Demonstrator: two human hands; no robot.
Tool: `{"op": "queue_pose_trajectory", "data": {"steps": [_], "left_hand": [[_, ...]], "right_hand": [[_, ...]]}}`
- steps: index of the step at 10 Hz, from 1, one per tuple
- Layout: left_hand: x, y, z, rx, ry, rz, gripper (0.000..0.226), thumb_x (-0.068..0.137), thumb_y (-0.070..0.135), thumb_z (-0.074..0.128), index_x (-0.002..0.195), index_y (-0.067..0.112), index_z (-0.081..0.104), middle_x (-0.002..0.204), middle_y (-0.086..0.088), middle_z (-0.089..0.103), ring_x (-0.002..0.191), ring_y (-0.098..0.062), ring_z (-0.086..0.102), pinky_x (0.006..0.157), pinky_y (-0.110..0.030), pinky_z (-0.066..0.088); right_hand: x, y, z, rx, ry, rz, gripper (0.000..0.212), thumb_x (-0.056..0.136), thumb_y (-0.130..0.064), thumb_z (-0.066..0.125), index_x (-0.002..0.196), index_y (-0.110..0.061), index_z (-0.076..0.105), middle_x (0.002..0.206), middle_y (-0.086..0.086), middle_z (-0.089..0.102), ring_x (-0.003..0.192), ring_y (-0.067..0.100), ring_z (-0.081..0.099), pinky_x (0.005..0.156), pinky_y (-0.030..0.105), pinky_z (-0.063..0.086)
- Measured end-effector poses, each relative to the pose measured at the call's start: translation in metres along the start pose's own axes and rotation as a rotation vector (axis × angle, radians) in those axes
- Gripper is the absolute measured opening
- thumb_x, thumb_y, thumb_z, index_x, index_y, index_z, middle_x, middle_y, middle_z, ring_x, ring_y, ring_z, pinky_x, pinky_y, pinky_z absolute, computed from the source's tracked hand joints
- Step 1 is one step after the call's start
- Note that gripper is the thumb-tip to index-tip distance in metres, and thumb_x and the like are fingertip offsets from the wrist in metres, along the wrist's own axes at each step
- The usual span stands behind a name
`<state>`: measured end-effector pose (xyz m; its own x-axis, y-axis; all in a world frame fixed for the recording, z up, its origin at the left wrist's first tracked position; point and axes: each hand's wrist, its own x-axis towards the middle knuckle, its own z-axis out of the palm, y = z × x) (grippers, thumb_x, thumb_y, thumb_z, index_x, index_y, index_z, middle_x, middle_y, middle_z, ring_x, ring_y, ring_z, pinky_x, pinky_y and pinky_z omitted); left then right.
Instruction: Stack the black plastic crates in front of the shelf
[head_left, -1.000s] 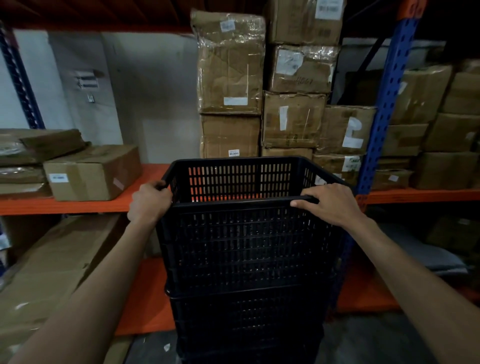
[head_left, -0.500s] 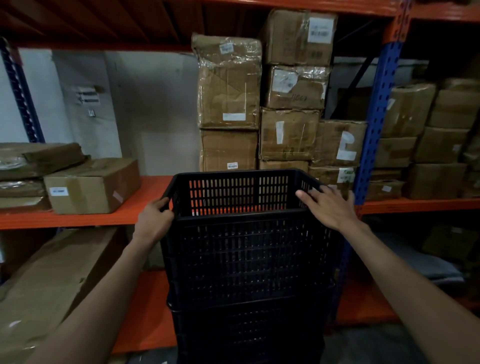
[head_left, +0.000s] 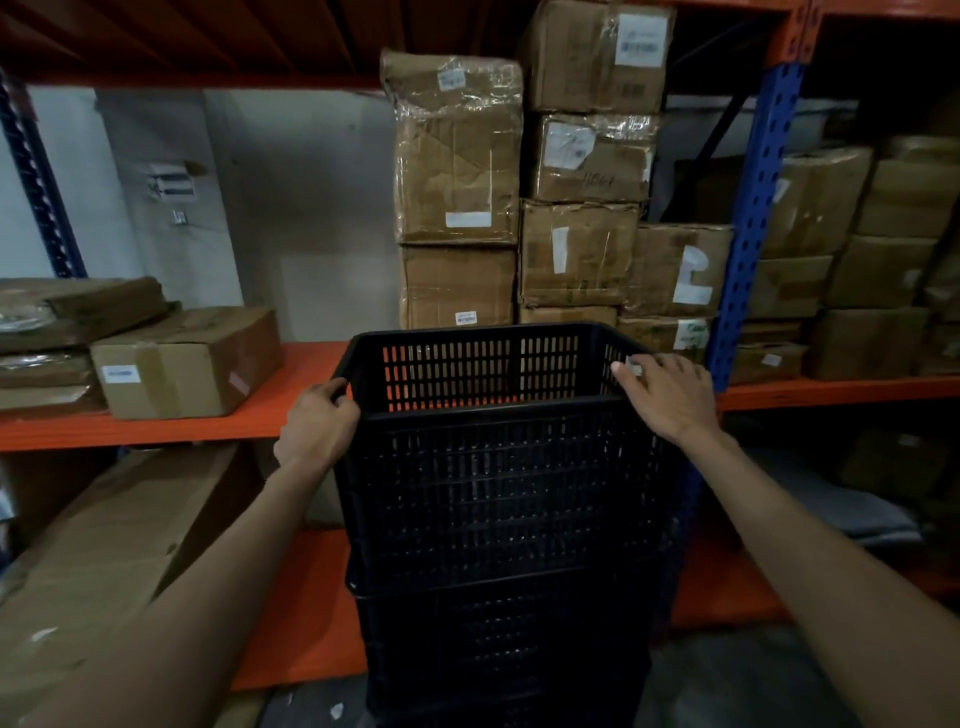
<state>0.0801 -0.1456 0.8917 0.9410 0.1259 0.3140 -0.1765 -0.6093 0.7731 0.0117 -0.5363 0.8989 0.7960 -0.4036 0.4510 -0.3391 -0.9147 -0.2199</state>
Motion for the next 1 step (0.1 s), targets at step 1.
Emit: {"op": "queue_pose_trajectory", "data": {"steps": [1], "left_hand": [[-0.0125,-0.0035,0.0023,0.024,0.144,0.114,0.050,0.092,0.039,0.042,0.138,0.020,0.045,0.147,-0.015,0.039,0.131,-0.038,0.043,0.105,-0.049,0.037]], "right_hand": [[-0.0257,0.0031,0.0096,0.105,0.208,-0.036,0.067,0.093,-0.066,0.019,0.139,-0.024,0.042,0.151,0.011,0.037,0.146,0.028,0.018,0.119,0.048,0.007]]}}
